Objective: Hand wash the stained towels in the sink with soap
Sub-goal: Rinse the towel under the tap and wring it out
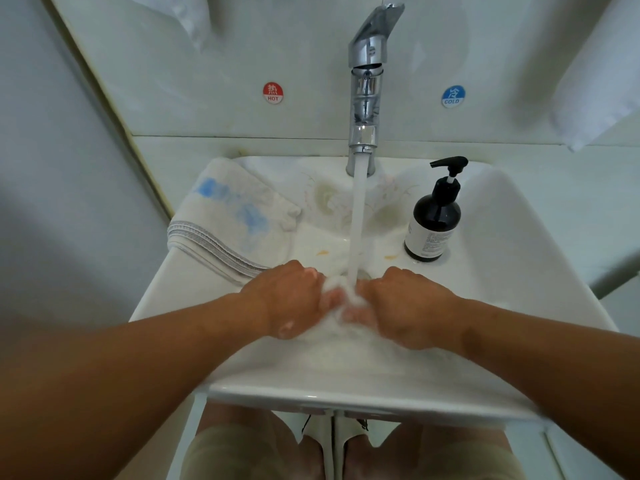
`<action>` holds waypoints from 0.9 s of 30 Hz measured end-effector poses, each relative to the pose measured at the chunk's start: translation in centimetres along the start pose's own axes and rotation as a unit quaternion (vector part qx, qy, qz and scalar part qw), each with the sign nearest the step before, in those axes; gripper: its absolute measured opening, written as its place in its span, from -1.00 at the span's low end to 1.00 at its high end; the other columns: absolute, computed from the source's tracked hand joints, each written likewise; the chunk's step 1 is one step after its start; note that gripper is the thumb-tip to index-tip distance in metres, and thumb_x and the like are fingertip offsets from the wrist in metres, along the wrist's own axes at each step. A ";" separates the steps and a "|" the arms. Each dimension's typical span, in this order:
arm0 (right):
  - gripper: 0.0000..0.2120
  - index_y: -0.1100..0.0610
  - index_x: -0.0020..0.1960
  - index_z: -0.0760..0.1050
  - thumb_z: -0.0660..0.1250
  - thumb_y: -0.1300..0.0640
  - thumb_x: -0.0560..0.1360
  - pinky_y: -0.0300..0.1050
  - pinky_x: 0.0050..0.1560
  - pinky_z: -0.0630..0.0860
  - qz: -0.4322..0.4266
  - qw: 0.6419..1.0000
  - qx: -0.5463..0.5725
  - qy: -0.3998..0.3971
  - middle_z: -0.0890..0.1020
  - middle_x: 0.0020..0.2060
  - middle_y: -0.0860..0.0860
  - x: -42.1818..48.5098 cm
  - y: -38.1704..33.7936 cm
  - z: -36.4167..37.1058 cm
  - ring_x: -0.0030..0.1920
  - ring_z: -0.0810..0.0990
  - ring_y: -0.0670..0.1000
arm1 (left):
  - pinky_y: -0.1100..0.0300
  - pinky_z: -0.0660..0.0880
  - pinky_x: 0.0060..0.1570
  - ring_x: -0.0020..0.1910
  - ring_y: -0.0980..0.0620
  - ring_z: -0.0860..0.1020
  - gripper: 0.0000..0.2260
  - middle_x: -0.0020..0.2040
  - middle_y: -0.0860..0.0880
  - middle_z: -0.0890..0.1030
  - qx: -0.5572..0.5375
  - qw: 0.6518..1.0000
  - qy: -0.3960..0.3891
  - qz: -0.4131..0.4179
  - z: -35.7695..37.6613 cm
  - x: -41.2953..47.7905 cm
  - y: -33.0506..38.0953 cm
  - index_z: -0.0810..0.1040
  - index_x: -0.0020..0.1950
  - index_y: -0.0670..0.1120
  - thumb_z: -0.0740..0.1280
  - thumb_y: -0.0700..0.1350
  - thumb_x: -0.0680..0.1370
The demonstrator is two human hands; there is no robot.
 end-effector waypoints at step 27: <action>-0.62 -0.13 -0.11 0.39 0.12 -0.43 0.55 -0.06 -0.08 0.44 -0.013 0.996 0.082 -0.013 0.51 -0.21 -0.16 -0.8 1.1 -1.5 -0.09 0.54 -0.01 | 0.08 0.44 -0.12 -0.09 -0.09 0.51 -0.61 -0.11 -0.01 0.39 0.073 0.989 0.023 0.123 0.7 0.5 0.4 0.18 0.44 0.23 -0.07 0.31 0.66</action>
Point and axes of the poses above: each hand's wrist, its own x-axis towards the middle knuckle, its own z-axis out of the palm, y = z × x, the point moved 3 cm from there along x, towards the middle knuckle
